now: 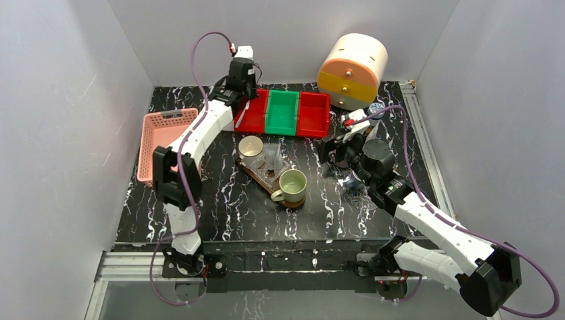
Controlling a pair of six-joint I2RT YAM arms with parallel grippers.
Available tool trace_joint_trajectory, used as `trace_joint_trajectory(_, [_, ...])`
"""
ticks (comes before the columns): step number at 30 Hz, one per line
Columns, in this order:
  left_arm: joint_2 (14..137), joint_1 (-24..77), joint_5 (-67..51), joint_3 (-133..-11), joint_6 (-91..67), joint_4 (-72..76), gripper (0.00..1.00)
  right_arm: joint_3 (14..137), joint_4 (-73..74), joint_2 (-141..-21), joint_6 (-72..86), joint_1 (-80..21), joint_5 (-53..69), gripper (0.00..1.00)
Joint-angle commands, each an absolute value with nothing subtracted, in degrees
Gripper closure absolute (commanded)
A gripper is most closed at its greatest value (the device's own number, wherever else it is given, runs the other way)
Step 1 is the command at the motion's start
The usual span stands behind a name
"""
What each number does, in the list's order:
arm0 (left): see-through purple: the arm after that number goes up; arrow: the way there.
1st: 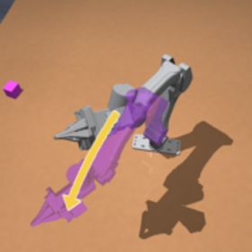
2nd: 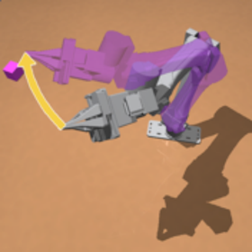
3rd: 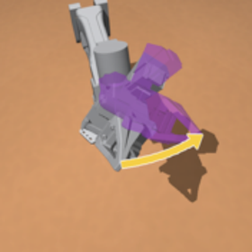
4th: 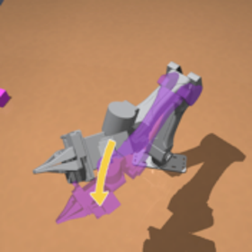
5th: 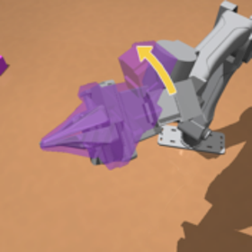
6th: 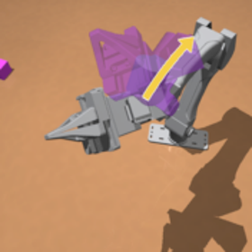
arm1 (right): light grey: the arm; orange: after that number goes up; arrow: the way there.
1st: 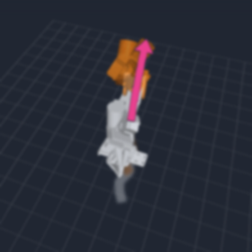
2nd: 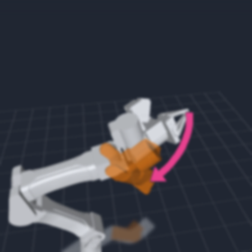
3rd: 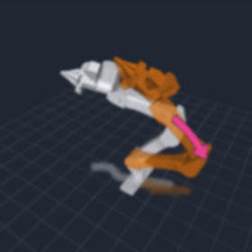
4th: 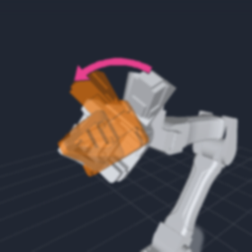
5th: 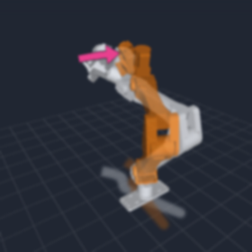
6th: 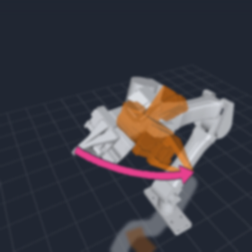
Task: Prepare toiletry sets of a toothbrush and toothpaste on the tray
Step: Pick up the toothbrush from the storage box.
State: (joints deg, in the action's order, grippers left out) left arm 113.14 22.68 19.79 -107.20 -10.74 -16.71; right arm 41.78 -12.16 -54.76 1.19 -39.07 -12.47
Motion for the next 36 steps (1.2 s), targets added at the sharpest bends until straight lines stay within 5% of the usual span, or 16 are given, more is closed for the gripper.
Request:
trace_joint_trajectory(1, [102.34,22.45,15.99,-97.44,-15.33,-9.84,1.0,42.71,-16.59,-53.66,0.09,-39.02,-12.89,0.01])
trace_joint_trajectory(19, [69.57,22.45,4.57,-63.73,-34.51,11.96,1.0,41.46,-33.65,-59.24,6.37,-40.65,5.73,0.01])
trace_joint_trajectory(36, [60.29,22.44,1.81,-48.13,-48.44,24.17,1.0,43.45,-55.9,-74.9,5.06,-57.08,-8.65,0.02])
